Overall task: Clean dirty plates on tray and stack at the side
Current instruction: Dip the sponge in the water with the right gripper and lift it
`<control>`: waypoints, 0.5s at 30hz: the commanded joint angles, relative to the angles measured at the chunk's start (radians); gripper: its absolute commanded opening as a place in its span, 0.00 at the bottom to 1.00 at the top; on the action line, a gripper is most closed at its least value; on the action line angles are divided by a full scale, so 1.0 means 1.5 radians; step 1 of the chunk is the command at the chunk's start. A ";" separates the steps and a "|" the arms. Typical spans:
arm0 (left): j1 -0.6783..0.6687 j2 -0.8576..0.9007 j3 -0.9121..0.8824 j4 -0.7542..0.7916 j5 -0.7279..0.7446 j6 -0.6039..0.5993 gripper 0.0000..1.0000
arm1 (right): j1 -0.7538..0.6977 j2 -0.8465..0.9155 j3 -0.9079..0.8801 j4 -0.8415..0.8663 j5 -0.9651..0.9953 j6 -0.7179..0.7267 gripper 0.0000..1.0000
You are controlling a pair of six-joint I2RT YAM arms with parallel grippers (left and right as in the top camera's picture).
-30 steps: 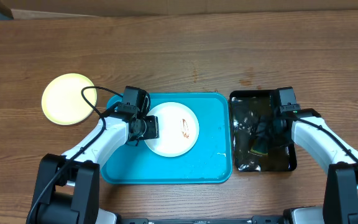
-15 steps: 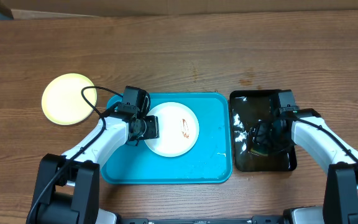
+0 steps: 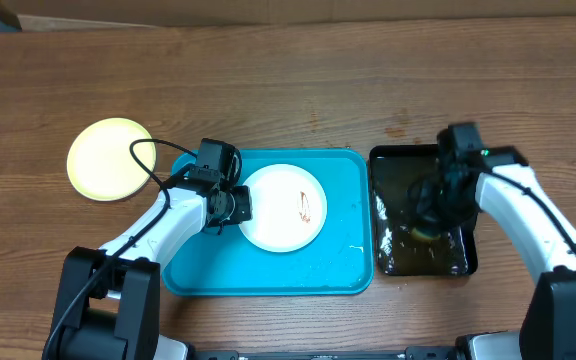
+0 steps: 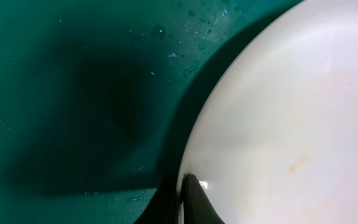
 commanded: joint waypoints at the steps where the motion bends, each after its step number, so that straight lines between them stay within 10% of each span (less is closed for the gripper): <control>1: -0.004 0.008 -0.005 -0.004 -0.005 0.003 0.04 | 0.003 -0.004 0.027 -0.019 0.010 -0.017 0.04; 8: -0.004 0.008 -0.005 -0.003 -0.012 0.003 0.04 | 0.003 -0.004 0.026 -0.009 0.034 -0.020 0.04; 15: -0.004 0.008 -0.005 0.002 -0.026 0.003 0.31 | 0.003 -0.004 0.026 -0.021 0.024 -0.034 0.04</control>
